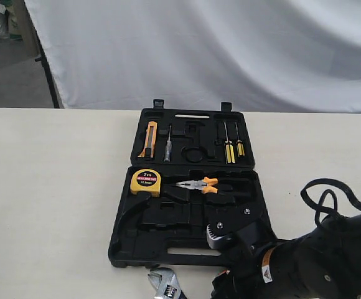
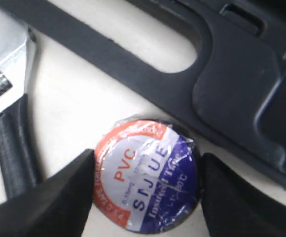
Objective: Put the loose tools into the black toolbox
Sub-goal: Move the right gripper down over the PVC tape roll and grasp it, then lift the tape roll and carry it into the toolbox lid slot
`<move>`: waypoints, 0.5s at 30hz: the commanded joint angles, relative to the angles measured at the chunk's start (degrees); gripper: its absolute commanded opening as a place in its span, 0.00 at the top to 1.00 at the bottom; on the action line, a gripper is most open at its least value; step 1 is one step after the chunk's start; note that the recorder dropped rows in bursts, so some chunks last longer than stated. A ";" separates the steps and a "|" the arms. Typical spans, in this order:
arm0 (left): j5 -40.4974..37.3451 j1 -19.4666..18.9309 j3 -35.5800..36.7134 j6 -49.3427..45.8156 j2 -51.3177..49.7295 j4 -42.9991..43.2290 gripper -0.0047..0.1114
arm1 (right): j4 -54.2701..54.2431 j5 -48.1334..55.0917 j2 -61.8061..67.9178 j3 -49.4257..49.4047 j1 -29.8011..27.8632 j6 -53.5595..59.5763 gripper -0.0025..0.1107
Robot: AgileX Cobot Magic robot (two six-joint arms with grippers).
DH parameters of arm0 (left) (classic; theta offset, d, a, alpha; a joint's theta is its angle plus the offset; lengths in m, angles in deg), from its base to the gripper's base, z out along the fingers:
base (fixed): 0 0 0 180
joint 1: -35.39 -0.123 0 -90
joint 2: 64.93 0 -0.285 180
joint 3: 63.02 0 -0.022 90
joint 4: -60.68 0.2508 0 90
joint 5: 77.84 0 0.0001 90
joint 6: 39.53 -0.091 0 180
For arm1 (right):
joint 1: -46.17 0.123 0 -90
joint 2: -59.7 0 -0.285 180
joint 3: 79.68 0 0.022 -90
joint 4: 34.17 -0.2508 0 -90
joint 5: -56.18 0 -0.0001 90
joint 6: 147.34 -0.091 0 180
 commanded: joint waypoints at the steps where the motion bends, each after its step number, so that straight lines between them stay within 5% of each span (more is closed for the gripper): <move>1: 0.41 -1.45 -0.15 0.27 0.18 0.25 0.95 | 0.35 1.29 -3.29 -0.04 3.47 0.25 0.98; 10: 0.41 -1.45 -0.15 0.27 0.18 0.25 0.95 | 0.35 -0.82 -14.65 -0.04 7.29 2.11 0.98; 15: 0.41 -1.45 -0.15 0.27 0.18 0.25 0.95 | 0.35 -11.37 -19.18 -0.04 7.29 4.64 0.98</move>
